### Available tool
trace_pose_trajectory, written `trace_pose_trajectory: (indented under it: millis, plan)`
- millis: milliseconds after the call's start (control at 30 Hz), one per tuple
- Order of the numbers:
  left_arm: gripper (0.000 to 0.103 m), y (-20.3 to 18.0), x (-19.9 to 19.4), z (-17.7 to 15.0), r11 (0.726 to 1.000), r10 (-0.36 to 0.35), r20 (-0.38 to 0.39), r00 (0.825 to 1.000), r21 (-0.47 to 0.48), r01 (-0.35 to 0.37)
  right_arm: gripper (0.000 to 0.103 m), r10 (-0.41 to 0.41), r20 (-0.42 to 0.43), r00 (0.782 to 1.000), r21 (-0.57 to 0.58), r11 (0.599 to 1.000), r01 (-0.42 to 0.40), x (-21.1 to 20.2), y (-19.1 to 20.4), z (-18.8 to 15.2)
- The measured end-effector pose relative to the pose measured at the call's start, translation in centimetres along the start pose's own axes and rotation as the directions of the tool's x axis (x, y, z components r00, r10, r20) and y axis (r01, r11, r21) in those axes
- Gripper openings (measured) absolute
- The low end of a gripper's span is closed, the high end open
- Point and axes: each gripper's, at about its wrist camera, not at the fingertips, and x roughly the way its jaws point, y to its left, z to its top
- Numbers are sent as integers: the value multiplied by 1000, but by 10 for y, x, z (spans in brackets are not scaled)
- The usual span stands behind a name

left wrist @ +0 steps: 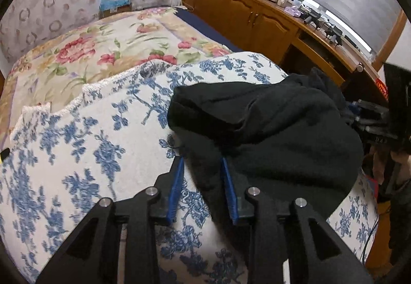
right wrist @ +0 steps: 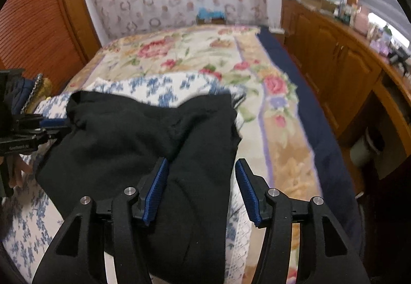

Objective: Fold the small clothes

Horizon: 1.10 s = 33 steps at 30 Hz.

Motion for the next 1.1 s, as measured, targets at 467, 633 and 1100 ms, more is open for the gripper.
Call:
trace_pose_trajectory:
  millis: [467,633,1100]
  plan:
    - [29,-1,6,7,997,-68,-4,998,-40,68,57,118,11,993,68,991,-118,8,-9,2]
    - [17,-17,6,5,995,-93,4,996,32,92,47,125,19,992,44,991,-126,5,-11,2]
    - [12,-24,-82,5,994,-96,236,967,65,83,10,166,182,969,-24,986,-165,-41,14,12]
